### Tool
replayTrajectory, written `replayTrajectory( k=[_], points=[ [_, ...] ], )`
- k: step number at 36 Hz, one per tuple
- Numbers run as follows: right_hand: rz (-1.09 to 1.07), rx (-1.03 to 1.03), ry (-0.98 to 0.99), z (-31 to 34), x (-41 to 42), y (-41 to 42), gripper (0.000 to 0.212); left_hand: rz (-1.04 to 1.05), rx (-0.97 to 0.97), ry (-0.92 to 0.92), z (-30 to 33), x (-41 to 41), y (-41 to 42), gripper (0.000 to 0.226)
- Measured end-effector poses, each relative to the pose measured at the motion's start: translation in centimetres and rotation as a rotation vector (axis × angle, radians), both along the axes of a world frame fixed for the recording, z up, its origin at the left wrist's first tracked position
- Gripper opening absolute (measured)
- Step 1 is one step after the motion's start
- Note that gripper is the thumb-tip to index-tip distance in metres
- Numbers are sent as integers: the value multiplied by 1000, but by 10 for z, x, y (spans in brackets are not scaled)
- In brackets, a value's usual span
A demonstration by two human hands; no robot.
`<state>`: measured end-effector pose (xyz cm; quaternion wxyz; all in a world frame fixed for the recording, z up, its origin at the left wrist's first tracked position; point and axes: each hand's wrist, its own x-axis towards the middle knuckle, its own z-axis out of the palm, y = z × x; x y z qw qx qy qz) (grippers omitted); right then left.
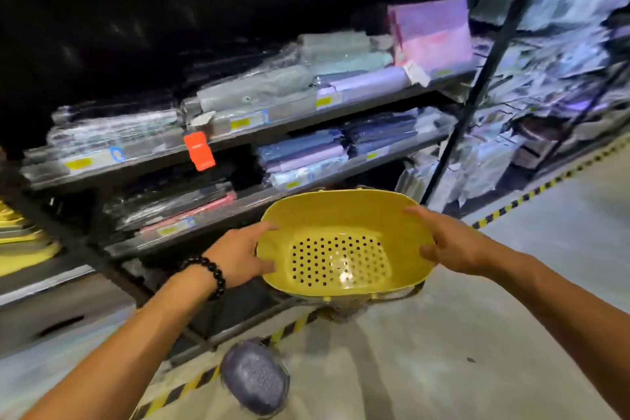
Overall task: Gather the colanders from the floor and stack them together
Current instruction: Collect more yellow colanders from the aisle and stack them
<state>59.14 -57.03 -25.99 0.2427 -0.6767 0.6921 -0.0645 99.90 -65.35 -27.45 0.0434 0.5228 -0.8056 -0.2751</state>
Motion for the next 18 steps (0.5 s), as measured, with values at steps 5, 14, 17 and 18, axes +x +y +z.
replayTrajectory(
  k=[5, 14, 17, 18],
  points=[
    [-82, 49, 19, 3, -81, 22, 84, -70, 28, 1, -9, -96, -9, 78],
    [-168, 121, 28, -21, -185, -6, 85, -107, 112, 34, -48, -212, -64, 77],
    [-170, 136, 47, -30, -214, -36, 86, -96, 128, 51, -69, -241, -92, 78],
    [-169, 145, 57, -33, -223, -47, 87, -92, 133, 60, -77, -249, -101, 78]
  ],
)
